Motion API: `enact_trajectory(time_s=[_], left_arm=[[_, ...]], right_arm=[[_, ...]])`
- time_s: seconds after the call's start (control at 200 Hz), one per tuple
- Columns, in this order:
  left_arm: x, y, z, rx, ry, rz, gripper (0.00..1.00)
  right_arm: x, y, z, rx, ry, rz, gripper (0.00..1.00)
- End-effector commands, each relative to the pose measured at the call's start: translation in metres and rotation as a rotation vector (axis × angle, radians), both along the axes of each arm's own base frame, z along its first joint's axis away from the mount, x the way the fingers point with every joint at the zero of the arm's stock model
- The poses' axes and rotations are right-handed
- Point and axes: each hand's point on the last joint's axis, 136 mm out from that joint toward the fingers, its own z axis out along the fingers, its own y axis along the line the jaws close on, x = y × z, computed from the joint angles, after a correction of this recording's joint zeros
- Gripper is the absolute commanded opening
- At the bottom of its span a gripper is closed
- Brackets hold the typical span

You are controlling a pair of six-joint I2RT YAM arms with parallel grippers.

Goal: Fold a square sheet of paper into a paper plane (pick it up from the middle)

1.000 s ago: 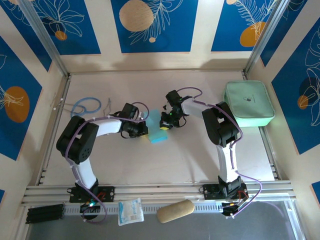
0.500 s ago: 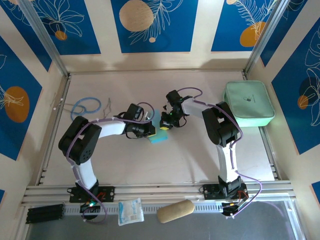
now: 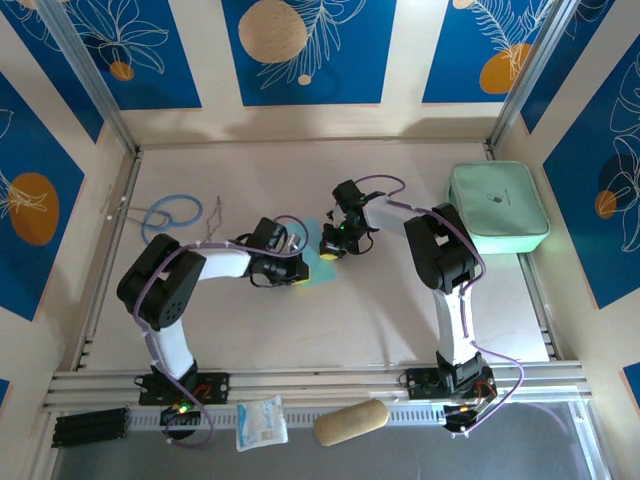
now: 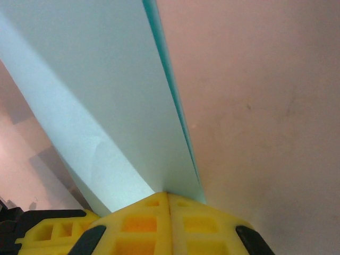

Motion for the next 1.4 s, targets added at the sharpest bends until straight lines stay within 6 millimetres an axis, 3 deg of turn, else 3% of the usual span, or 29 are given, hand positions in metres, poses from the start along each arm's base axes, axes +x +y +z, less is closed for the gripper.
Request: enact_trajectory(time_s=[0.0, 0.155, 0.255, 0.445, 0.625, 0.795, 0.95, 1.196, 1.396], left_arm=[[-0.052, 0.03, -0.035, 0.146, 0.138, -0.045, 0.02], [-0.075, 0.046, -0.033, 0.174, 0.157, -0.05, 0.02], [-0.07, 0.045, -0.017, 0.161, 0.119, -0.048, 0.02], [-0.018, 0.02, 0.041, 0.059, -0.053, 0.028, 0.02], [0.024, 0.013, 0.051, 0.033, -0.106, 0.14, 0.04], [0.044, -0.008, 0.042, -0.024, -0.059, 0.165, 0.04], [0.041, -0.002, 0.018, 0.031, -0.008, 0.187, 0.03], [0.015, 0.013, -0.013, 0.104, 0.076, 0.16, 0.03], [-0.029, 0.041, -0.04, 0.207, 0.165, 0.103, 0.03]], right_arm=[[-0.049, -0.09, -0.091, -0.431, 0.201, -0.05, 0.06], [-0.048, -0.091, -0.091, -0.432, 0.2, -0.052, 0.06], [-0.048, -0.091, -0.091, -0.431, 0.199, -0.051, 0.07], [-0.047, -0.088, -0.087, -0.415, 0.197, -0.06, 0.07], [-0.042, -0.082, -0.078, -0.385, 0.179, -0.099, 0.06], [-0.039, -0.077, -0.069, -0.352, 0.176, -0.147, 0.07], [-0.041, -0.074, -0.064, -0.329, 0.184, -0.196, 0.06], [-0.04, -0.075, -0.06, -0.316, 0.179, -0.223, 0.06], [-0.043, -0.081, -0.066, -0.329, 0.194, -0.23, 0.06]])
